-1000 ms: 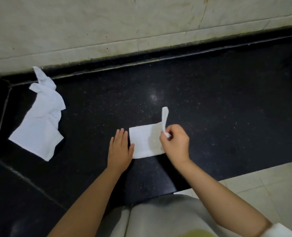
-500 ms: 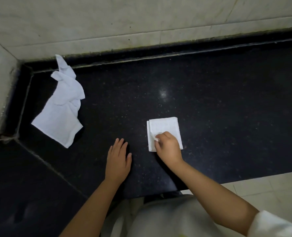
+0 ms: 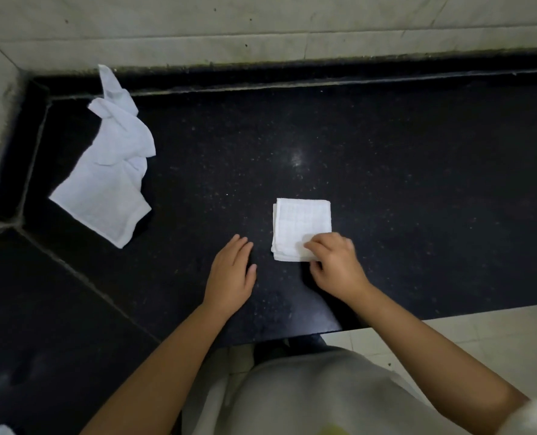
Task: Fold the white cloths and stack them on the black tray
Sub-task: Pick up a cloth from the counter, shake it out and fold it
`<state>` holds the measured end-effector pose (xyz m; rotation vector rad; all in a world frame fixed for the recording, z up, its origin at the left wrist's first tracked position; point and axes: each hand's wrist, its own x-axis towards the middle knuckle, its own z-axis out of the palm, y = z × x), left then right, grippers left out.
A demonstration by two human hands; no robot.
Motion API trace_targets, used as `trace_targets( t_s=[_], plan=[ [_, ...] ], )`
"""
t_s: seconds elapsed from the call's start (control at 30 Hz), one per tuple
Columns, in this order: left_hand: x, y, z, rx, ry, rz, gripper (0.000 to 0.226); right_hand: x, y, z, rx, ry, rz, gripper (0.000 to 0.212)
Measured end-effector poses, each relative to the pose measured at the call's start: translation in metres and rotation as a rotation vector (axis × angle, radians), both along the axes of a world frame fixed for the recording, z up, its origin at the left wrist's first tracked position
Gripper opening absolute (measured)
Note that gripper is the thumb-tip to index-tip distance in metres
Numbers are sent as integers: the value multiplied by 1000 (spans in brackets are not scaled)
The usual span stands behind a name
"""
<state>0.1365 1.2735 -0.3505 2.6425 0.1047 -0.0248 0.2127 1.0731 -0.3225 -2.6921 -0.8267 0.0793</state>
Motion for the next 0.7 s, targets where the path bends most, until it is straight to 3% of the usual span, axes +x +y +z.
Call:
trace_targets(
  t_s=[0.1,0.17,0.33,0.4,0.47,0.57,0.7],
  plan=[
    [19,-15,3,2,-52,-149,40,6,-22,-5,-143,-39,17,48],
    [31,-26,4,46,-57,-247,35,11,-25,-11,-162,-43,59,43],
    [47,-46,4,133,44,-323,48,22,-23,-9,-24,47,64,27],
    [49,-50,1,194,-43,-344,37,22,-28,-2,54,79,20,24],
    [54,-56,0,210,-185,-365,13,19,-40,9,90,68,0,24],
    [70,-77,15,181,-291,-465,13,15,-75,31,96,52,-40,23],
    [102,-142,58,232,-346,-744,10,14,-156,64,161,149,-210,31]
  ],
)
